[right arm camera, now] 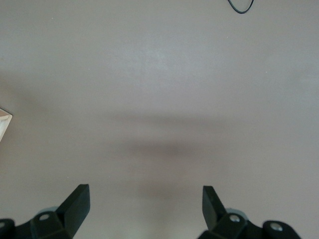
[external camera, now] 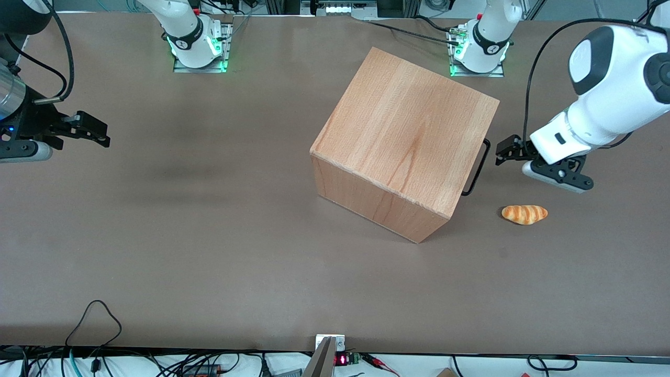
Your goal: Open top drawer with left arm
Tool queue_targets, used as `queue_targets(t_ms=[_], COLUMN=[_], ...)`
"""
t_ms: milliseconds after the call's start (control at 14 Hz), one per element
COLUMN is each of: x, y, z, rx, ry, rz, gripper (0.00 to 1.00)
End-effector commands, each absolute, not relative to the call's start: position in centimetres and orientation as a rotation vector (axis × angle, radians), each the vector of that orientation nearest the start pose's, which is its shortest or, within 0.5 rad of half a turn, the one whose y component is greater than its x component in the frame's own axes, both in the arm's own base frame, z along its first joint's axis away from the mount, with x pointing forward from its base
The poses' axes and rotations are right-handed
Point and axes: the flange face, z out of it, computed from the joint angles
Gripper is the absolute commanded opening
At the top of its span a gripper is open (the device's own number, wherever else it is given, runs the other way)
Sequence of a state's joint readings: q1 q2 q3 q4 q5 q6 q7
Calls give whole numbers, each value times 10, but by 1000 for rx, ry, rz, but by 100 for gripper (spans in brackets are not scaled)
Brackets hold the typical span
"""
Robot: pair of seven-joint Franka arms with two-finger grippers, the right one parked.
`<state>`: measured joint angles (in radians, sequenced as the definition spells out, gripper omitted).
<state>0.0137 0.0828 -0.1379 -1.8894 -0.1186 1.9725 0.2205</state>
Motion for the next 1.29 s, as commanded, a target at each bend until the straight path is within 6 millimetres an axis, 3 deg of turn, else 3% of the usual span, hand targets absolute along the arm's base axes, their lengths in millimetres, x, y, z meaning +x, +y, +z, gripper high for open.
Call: queue_targets(t_ms=[0, 286, 1214], x=[581, 581, 587], y=[-86, -103, -103], z=[449, 436, 405], rx=[-3236, -3251, -3257], ry=[542, 597, 677], rz=[-30, -14, -19], gripper=[100, 100, 100])
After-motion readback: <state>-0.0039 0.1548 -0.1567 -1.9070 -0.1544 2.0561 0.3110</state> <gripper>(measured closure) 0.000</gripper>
